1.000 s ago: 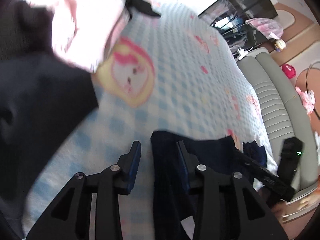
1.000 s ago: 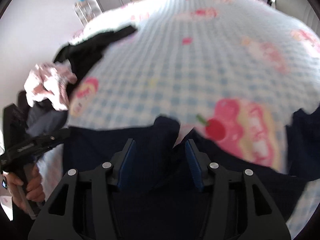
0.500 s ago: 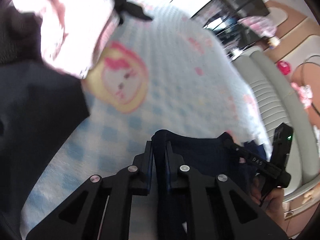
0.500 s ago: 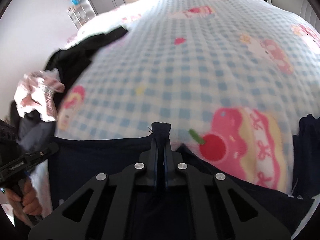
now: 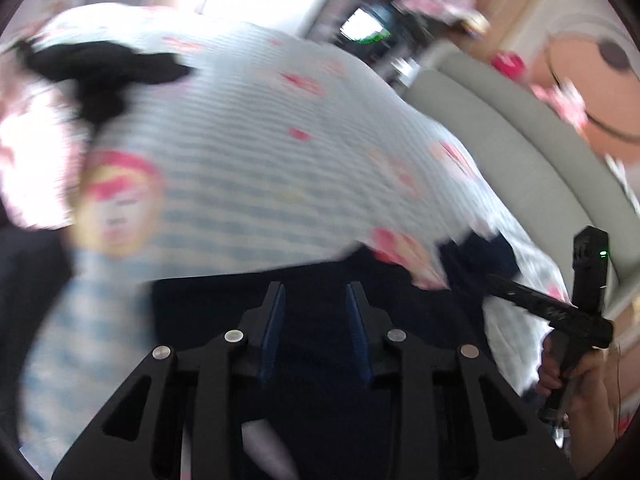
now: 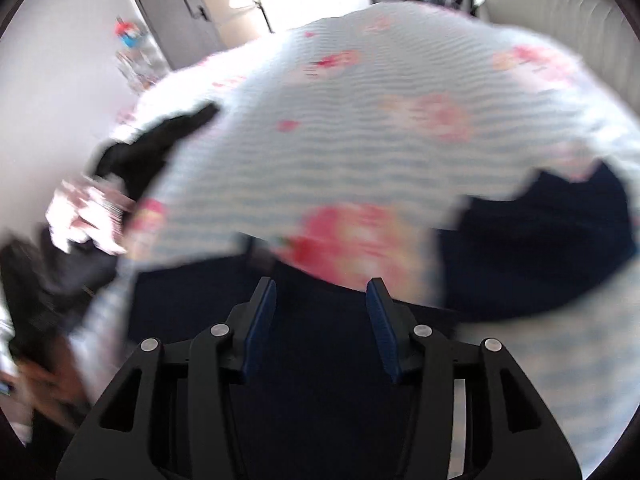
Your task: Fold clothes
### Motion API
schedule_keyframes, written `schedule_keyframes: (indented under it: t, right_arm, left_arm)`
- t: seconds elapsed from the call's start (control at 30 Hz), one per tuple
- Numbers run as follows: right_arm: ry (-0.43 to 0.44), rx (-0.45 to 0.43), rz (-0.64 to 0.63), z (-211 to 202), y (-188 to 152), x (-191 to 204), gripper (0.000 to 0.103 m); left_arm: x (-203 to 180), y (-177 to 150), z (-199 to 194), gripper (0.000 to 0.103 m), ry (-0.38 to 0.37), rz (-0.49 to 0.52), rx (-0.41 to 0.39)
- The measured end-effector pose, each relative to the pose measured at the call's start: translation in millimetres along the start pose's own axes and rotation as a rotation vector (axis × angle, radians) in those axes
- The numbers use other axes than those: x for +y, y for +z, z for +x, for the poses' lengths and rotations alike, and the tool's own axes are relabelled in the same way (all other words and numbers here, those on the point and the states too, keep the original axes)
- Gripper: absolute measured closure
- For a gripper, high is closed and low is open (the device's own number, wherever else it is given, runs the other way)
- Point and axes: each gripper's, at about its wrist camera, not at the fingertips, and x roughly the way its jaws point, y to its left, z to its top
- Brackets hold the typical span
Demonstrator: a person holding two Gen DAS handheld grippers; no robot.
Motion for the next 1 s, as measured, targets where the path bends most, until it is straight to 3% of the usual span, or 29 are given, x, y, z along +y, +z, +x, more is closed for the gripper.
schedule_keyframes:
  t: [0.1, 0.2, 0.33, 0.63, 0.73, 0.8, 0.83, 0.87, 0.93, 0.97, 1.0]
  right_arm:
    - [-0.048, 0.049, 0.083, 1.8, -18.6, -41.3, 0.055]
    - [-0.021, 0.074, 0.187, 8.0, -34.8, -74.4, 0.055]
    - [-0.005, 0.088, 0.242, 18.0, -46.6, -95.3, 0.055]
    - [0.065, 0.102, 0.168, 40.3, -40.0, -76.8, 0.053]
    - [0.089, 0.117, 0.175, 54.3, -37.8, -79.1, 0.047]
    - [0.126, 0.130, 0.207, 66.8, -37.5, -83.7, 0.045]
    - [0.139, 0.132, 0.220, 70.5, -37.3, -85.5, 0.045]
    - [0.145, 0.125, 0.225, 71.6, -36.8, -86.5, 0.048]
    - [0.139, 0.092, 0.210, 62.7, -36.2, -85.7, 0.084]
    - [0.135, 0.074, 0.201, 57.3, -36.0, -85.0, 0.089]
    - [0.131, 0.057, 0.192, 51.8, -35.8, -84.4, 0.094]
  left_arm:
    - [-33.4, 10.3, 33.2, 0.071, -0.020, 0.072, 0.068]
    - [-61.5, 14.2, 68.4, 0.074, -0.023, 0.128, 0.127]
    - [-80.9, 13.0, 103.7, 0.087, 0.063, 0.217, 0.173]
    - [-81.8, 0.8, 133.4, 0.086, 0.104, 0.273, 0.266]
    - [-90.8, -3.4, 141.1, 0.076, 0.152, 0.355, 0.285]
    - [-92.8, -4.6, 146.7, 0.058, 0.179, 0.383, 0.296]
    - [-92.2, -4.6, 149.5, 0.058, 0.190, 0.387, 0.299]
    - [-90.9, -5.0, 151.1, 0.058, 0.201, 0.384, 0.290]
    - [-87.7, -5.3, 153.9, 0.081, 0.220, 0.374, 0.272]
    - [-83.1, -3.0, 152.6, 0.092, 0.223, 0.347, 0.261]
    - [-78.6, -0.7, 151.0, 0.094, 0.222, 0.319, 0.250]
